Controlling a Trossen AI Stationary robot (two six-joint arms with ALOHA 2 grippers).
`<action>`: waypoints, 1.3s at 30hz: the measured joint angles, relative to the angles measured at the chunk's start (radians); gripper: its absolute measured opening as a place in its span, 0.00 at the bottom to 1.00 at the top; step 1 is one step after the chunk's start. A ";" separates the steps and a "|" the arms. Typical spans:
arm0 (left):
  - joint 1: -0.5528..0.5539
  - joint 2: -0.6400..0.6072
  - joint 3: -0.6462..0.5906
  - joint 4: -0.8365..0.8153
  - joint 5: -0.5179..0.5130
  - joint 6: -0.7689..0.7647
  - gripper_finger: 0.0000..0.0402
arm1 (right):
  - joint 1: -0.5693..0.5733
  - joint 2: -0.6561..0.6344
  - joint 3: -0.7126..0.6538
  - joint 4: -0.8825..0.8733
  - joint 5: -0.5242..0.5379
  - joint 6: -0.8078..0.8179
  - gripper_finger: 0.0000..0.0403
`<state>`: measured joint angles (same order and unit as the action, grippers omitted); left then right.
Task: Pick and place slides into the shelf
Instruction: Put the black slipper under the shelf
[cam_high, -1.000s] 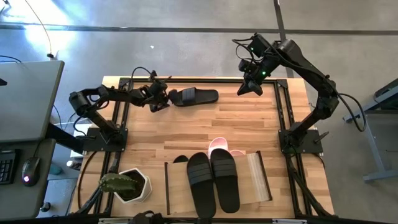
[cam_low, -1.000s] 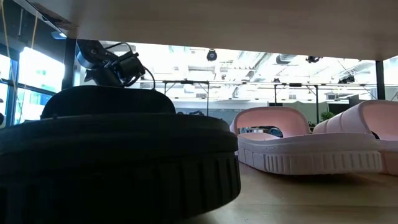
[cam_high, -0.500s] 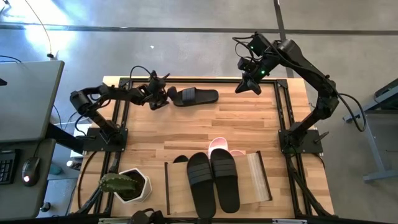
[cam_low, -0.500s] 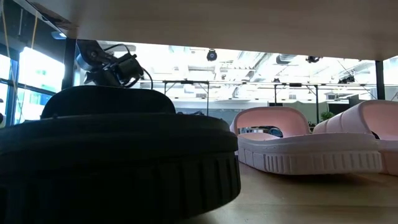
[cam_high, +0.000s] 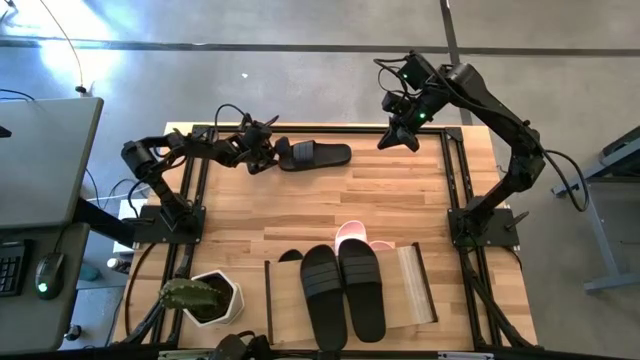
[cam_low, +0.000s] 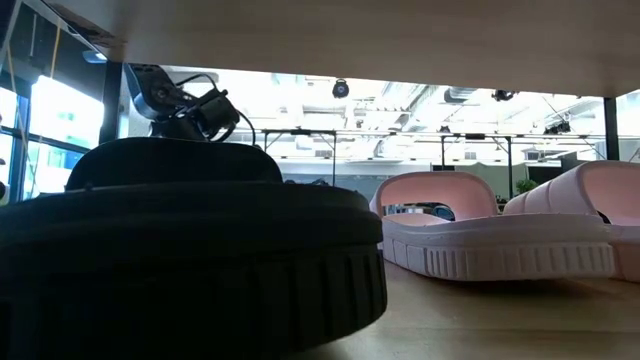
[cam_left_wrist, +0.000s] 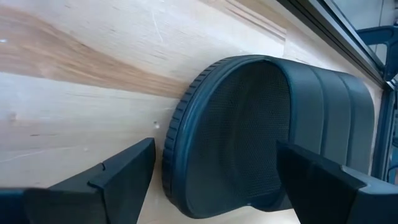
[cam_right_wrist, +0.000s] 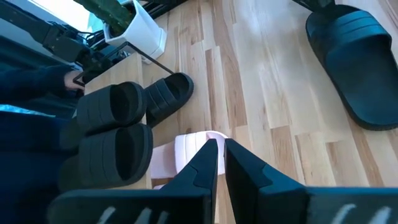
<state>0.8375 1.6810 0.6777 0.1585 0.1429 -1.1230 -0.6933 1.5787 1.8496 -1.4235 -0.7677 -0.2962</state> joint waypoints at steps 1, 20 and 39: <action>0.000 0.000 0.000 0.000 -0.001 0.000 0.79 | 0.000 0.000 0.000 0.001 0.000 0.000 0.05; -0.014 0.039 0.003 0.029 -0.017 0.001 0.48 | 0.000 0.000 0.000 0.021 0.001 0.000 0.05; -0.016 0.043 0.001 0.059 -0.023 0.028 0.06 | 0.000 0.000 0.000 0.022 0.005 0.000 0.05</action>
<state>0.8215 1.7241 0.6785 0.2174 0.1196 -1.0946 -0.6933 1.5787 1.8496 -1.4012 -0.7631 -0.2962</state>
